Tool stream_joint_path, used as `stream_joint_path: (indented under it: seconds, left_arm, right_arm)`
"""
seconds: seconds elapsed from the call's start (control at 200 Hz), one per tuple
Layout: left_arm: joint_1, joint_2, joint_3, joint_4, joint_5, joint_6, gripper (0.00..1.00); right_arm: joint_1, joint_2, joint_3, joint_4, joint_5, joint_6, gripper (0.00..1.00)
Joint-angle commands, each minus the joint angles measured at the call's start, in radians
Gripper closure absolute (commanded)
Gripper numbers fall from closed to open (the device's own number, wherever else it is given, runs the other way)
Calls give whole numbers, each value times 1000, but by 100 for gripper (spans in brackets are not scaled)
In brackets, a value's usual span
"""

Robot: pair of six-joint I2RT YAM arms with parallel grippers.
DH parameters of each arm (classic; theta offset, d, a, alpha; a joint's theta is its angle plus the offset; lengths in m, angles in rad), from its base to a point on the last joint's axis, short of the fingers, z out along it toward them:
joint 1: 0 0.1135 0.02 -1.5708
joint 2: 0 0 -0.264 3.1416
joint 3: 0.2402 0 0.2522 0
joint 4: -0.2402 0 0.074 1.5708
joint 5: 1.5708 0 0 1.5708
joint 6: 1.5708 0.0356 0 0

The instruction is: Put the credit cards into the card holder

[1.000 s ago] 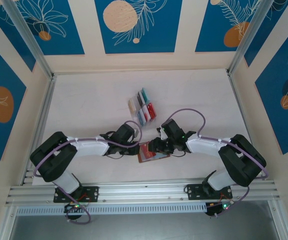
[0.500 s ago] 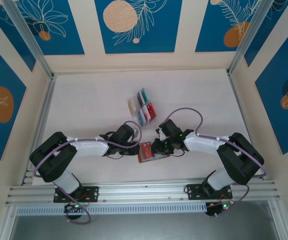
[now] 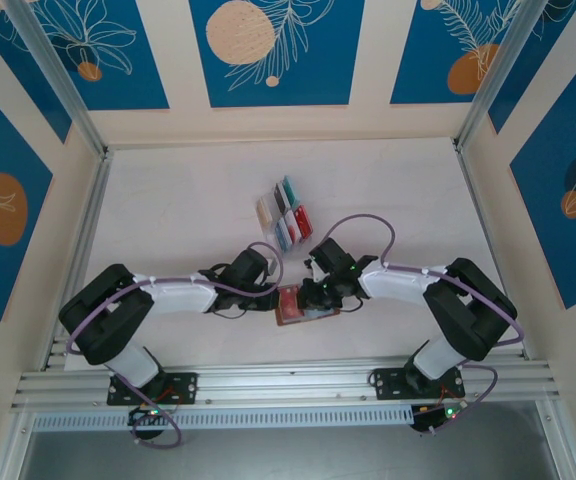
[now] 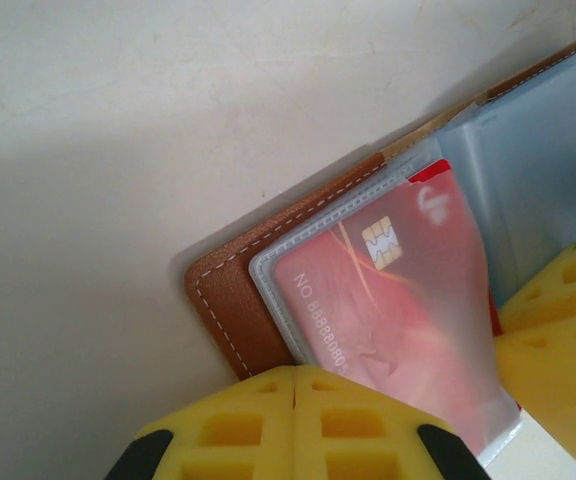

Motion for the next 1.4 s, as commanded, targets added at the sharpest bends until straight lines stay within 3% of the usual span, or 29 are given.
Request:
stream_joint_path:
  seconds: [0.0, 0.17, 0.27, 0.41, 0.725, 1.16, 1.395]
  left_arm:
    - [-24, 66, -67, -130, -20, -11, 97]
    - [-24, 60, -68, -132, -25, -5, 97]
    - [-24, 61, -66, -131, -23, -2, 97]
    - [-24, 61, -63, -133, -20, 0, 97]
    - [-24, 62, -60, -132, -19, 0, 97]
    - [-24, 66, -60, -127, -15, 2, 97]
    - [-24, 64, -63, -119, -15, 1, 97]
  right_arm:
    - [11, -32, 48, -90, 34, -40, 72]
    - [-8, -90, 93, -232, 95, -95, 61]
    - [-19, -105, 131, -298, 131, -138, 61]
    - [-33, -93, 189, -359, 208, -194, 69]
    - [-36, 40, 270, -385, 307, -276, 66]
    - [7, 167, 247, -374, 388, -207, 60]
    - [36, 233, 246, -389, 373, -117, 66]
